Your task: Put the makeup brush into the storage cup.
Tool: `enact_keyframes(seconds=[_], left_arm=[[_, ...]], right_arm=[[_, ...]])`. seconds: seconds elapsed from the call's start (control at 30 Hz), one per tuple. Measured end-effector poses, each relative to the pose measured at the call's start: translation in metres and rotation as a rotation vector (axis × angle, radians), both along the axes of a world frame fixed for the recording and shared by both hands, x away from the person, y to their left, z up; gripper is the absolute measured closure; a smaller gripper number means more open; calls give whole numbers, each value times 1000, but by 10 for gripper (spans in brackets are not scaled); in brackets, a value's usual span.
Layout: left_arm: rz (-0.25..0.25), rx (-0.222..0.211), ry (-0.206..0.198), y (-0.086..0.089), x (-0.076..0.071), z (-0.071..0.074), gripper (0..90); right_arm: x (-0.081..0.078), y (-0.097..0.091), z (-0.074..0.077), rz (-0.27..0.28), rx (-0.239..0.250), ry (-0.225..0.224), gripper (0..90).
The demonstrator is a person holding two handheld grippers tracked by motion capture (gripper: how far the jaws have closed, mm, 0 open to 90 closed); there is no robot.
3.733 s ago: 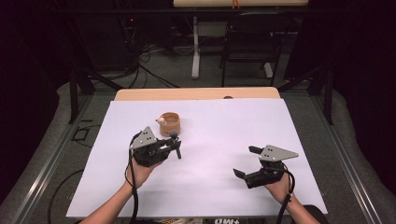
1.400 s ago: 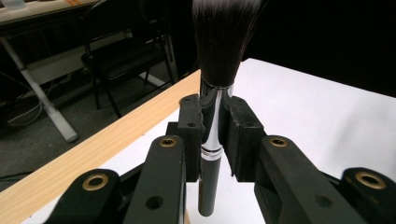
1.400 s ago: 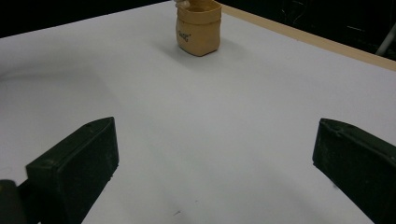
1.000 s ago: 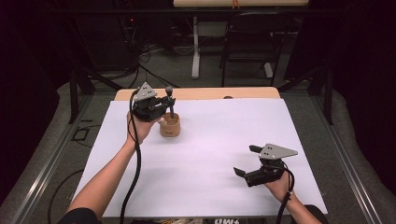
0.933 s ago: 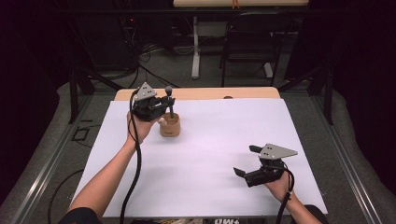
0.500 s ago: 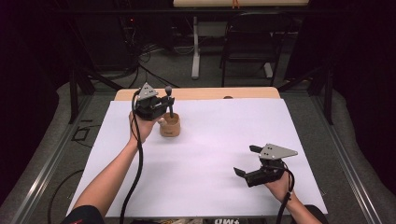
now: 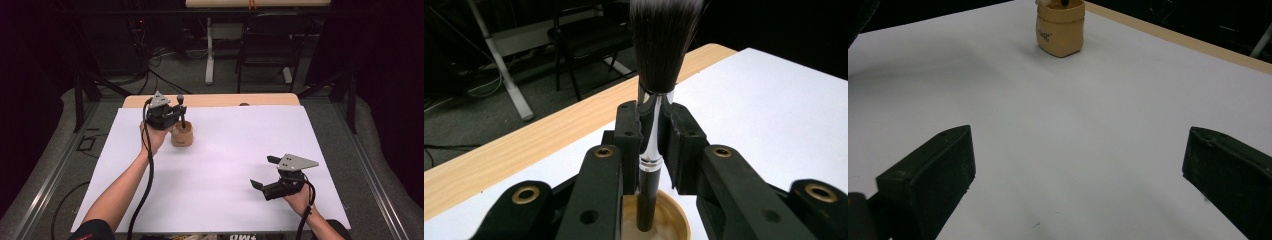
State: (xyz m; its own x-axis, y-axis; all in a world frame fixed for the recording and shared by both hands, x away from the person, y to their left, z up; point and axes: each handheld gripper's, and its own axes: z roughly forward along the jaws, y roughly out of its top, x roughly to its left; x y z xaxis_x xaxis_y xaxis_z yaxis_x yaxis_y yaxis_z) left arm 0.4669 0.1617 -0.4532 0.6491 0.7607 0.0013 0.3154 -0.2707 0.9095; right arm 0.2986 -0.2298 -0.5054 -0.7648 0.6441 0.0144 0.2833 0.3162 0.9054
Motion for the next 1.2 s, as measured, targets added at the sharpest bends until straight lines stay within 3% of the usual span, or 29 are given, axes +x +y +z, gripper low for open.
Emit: enact_keyframes(seconds=[0.5, 0.53, 0.67, 0.7, 0.8, 1.2], left_arm=[[9, 8, 30, 1, 3, -8, 771], [-12, 2, 43, 2, 4, -9, 737], [39, 16, 51, 3, 3, -8, 215], [46, 20, 49, 4, 2, -7, 138], [60, 9, 42, 7, -1, -3, 24], [30, 31, -5, 14, -22, 5, 0]], right_arm=[[0, 0, 0, -4, -1, -3, 1], [0, 0, 0, -3, 0, -2, 1], [0, -1, 0, -2, 2, -2, 1], [0, -1, 0, -2, 1, -2, 1], [0, 0, 0, -1, 1, -1, 1], [0, 0, 0, -1, -2, -1, 1]])
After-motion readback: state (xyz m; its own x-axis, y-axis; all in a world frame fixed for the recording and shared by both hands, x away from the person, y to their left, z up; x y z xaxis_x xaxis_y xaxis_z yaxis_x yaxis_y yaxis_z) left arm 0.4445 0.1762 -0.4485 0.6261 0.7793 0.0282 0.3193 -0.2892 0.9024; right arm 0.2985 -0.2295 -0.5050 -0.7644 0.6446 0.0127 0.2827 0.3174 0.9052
